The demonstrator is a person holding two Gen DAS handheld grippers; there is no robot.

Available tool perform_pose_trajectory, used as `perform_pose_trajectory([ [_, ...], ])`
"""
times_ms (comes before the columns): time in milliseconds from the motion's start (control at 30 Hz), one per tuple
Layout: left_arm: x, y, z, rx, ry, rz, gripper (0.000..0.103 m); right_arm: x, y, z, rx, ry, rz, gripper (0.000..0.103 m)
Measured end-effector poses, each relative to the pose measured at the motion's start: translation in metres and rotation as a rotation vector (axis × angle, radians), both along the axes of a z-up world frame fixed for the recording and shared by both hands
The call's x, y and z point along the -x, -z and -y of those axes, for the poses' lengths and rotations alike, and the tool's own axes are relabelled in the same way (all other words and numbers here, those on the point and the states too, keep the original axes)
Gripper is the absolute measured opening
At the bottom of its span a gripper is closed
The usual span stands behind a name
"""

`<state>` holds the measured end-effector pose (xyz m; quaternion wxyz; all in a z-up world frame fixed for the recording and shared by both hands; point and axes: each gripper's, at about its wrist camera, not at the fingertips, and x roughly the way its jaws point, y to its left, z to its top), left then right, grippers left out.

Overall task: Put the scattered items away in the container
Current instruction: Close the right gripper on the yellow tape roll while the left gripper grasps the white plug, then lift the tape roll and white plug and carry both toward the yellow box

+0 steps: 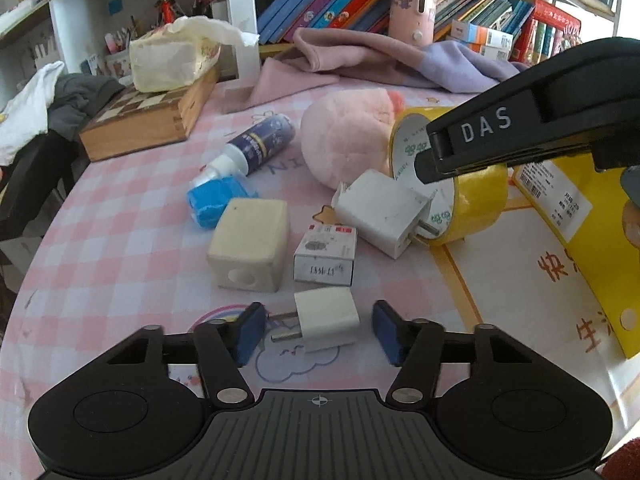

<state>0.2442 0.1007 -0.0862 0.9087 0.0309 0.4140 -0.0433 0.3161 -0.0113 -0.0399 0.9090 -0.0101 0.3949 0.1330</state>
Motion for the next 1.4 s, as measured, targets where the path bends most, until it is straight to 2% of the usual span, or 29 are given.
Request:
perform_pose_trajectory([
  [100,0.000,-0.001,-0.004,0.013,-0.004,0.000,0.043,-0.004,-0.002,0.010,-0.074,0.041,-0.024,0.039],
  [233,0.003,-0.006,-0.013,0.072,-0.014,-0.002,0.043,-0.008,-0.006,0.029,-0.238,0.091,-0.075,0.039],
  [333,0.010,-0.015,-0.019,0.103,-0.004,0.032,0.043,-0.005,-0.009,0.044,-0.382,0.131,-0.095,0.039],
  [467,0.016,-0.024,-0.025,0.103,-0.001,0.053,0.043,0.002,-0.024,0.050,-0.459,0.131,-0.056,0.039],
  [567,0.021,-0.027,-0.029,0.099,-0.008,0.057,0.043,0.011,-0.034,0.047,-0.431,0.109,-0.021,0.039],
  [833,0.035,-0.041,-0.038,0.090,-0.013,0.097,0.043,0.026,-0.031,0.037,-0.321,0.066,-0.039,0.039],
  [1067,0.050,-0.047,-0.039,0.087,-0.022,0.117,0.043,0.039,-0.030,0.034,-0.306,0.045,-0.046,0.039],
  [1400,0.075,-0.053,-0.045,0.110,-0.083,0.126,0.043,0.069,-0.034,0.031,-0.311,-0.026,-0.051,0.039],
])
